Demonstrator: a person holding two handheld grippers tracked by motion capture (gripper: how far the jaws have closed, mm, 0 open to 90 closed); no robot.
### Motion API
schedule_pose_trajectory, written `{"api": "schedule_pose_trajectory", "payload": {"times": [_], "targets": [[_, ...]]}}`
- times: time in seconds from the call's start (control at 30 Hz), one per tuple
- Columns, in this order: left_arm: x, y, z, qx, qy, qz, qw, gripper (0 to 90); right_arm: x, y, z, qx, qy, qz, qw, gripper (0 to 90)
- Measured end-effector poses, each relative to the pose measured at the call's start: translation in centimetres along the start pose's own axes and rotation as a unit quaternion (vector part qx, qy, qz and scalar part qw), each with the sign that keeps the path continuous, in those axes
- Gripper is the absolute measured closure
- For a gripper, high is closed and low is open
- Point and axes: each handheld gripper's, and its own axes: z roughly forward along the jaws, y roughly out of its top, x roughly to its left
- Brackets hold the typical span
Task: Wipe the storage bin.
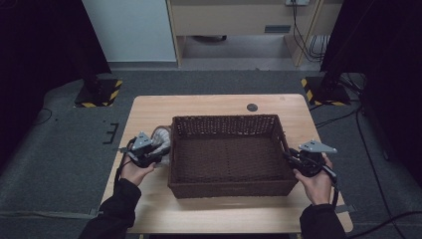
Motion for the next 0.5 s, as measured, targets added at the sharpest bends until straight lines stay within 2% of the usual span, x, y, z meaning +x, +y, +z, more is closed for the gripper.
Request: {"api": "schedule_pose_trajectory", "payload": {"times": [0.07,0.13,0.23,0.27,0.3,0.47,0.5], "targets": [[-0.4,-1.0,0.9,0.03,-0.007,0.01,0.9995,70.3,0.0,-0.1,0.0,-0.003,-0.001,0.002,1.0,71.2],[-0.6,-1.7,1.1,0.045,-0.009,0.011,0.9989,70.3,0.2,-0.1,-0.1,-0.003,-0.004,0.001,1.0,71.3],[0.0,-1.4,-0.5,0.015,-0.012,-0.013,0.9997,70.2,0.4,-0.3,-0.3,-0.003,-0.005,0.008,0.9999,71.2],[0.1,-1.2,-1.2,0.003,-0.011,-0.014,0.9998,70.1,0.5,-0.3,-0.4,-0.004,-0.007,0.009,0.9999,71.2],[0.1,-1.2,-1.2,0.003,-0.011,-0.014,0.9998,70.0,0.6,-0.4,-0.5,-0.003,-0.007,0.011,0.9999,71.2],[0.1,0.2,-4.1,-0.052,-0.02,-0.017,0.9983,69.7,1.1,-0.6,-0.7,-0.004,-0.011,0.022,0.9997,70.9],[-0.2,0.5,-4.4,-0.057,-0.027,-0.008,0.998,69.7,1.2,-0.6,-0.8,-0.006,-0.012,0.023,0.9996,70.8]]}}
